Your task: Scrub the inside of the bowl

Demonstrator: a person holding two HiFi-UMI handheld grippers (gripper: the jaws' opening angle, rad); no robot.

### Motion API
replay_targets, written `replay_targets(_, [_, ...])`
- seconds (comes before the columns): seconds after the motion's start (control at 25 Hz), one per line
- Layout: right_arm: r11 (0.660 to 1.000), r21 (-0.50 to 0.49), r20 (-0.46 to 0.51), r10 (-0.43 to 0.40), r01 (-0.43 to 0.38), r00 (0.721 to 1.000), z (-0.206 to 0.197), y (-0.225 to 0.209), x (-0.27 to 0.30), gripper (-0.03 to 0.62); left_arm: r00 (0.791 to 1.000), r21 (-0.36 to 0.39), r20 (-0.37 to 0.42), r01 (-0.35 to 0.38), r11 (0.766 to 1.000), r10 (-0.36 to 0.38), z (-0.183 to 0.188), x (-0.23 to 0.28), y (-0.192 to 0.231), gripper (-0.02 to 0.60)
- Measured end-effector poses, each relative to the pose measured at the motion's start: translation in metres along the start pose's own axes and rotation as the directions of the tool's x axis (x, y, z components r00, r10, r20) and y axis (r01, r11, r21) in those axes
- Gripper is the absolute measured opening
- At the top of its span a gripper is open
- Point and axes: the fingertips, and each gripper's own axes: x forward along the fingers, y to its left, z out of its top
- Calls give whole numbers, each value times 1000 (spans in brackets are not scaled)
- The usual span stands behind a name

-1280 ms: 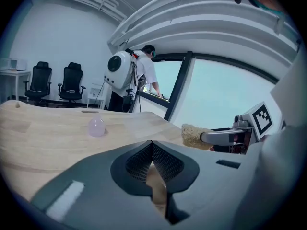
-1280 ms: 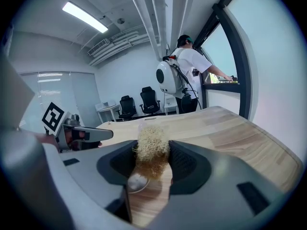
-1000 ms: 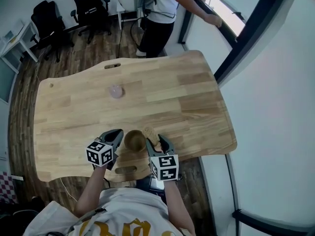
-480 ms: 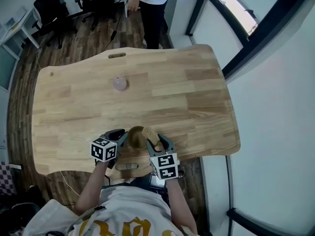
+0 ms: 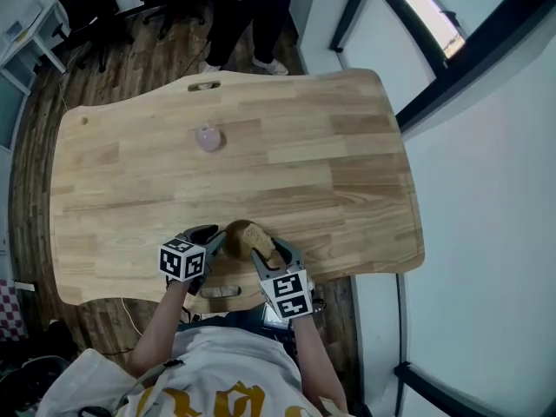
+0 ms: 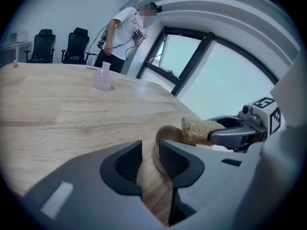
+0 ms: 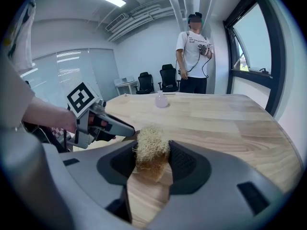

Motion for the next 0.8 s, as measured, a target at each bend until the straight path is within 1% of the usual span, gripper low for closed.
replay_targets(0.16, [1000, 6, -8, 7, -7, 1000, -1, -1, 2, 184, 999, 3, -34, 29, 1000, -29, 5, 7, -4, 95])
replay_targets(0.32, [1000, -7, -15, 21, -21, 1000, -3, 0, 7, 184, 995, -17, -75, 66, 998, -67, 3, 12, -10, 97])
replay_targets(0.4, [1000, -8, -19, 28, -28, 999, -7, 1, 9, 184, 991, -14, -109, 78, 997, -79, 0, 14, -12, 97])
replay_targets(0.52, [999, -4, -31, 42, -42, 999, -11, 3, 10, 184, 984, 0, -158, 84, 996, -83, -3, 20, -13, 97])
replay_targets(0.64, [998, -22, -40, 50, -51, 998, -11, 8, 11, 184, 983, 5, -165, 78, 997, -76, 2, 22, -11, 97])
replay_targets(0.8, [998, -25, -40, 52, -53, 998, -11, 8, 12, 184, 974, 10, -206, 102, 995, -98, 1, 27, -15, 97])
